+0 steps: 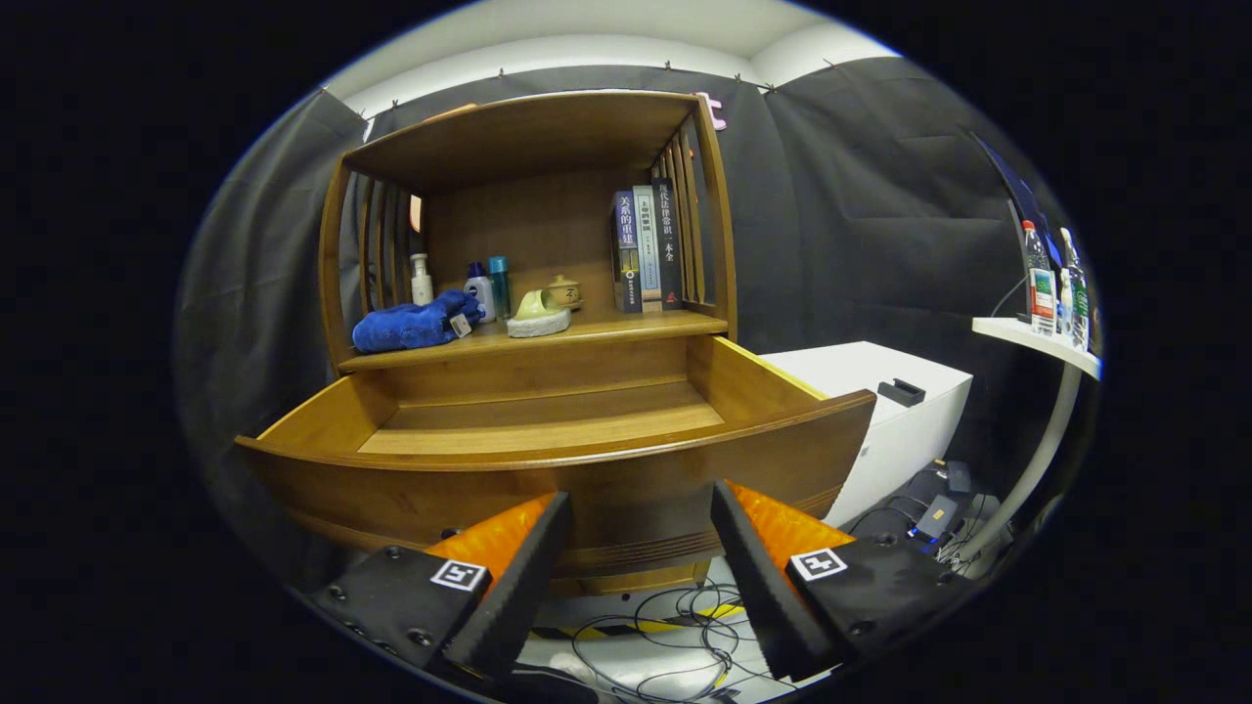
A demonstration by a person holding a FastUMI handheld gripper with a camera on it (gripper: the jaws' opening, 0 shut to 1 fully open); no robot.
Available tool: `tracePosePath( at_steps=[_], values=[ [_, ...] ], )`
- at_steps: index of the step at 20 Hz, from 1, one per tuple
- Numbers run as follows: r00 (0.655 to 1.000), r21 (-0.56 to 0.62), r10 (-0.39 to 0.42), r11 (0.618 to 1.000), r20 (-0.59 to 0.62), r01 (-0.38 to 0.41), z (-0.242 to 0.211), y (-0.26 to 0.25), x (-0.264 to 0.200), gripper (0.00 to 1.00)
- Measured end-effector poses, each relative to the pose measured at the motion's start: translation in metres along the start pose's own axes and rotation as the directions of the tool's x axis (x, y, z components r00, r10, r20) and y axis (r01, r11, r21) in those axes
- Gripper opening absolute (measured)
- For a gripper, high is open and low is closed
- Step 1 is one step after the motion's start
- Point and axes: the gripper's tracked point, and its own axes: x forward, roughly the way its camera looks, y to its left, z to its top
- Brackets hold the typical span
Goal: Pull open the drawer, take out the items inside it, and place them on the countertop above the cabinet.
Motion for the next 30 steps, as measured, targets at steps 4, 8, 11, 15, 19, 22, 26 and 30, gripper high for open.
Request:
tracePosePath(
  at_steps=[4, 8, 11, 15, 19, 22, 26, 30],
  values=[
    [1.0, 0.016, 0.001, 1.0, -0.004, -0.001, 0.001, -0.001, 0.005, 0.97],
    [1.0, 0.006, 0.006, 1.0, -0.005, -0.006, 0.004, -0.001, 0.01, 0.97],
    [1.0, -0.004, 0.005, 1.0, -0.006, -0.005, 0.007, -0.001, 0.019, 0.97],
    [1.0, -0.011, 0.006, 1.0, 0.0, -0.006, 0.012, 0.001, 0.031, 0.97],
    [1.0, 0.003, 0.005, 1.0, -0.003, -0.005, 0.017, 0.003, 0.044, 0.97],
    [1.0, 0.016, 0.004, 1.0, -0.007, -0.004, 0.021, 0.005, 0.052, 0.97],
    [1.0, 0.045, 0.003, 0.999, -0.002, -0.003, 0.032, 0.01, 0.073, 0.97],
    [1.0, 0.054, 0.0, 0.999, -0.007, 0.0, 0.038, 0.015, 0.098, 0.97]
  ],
)
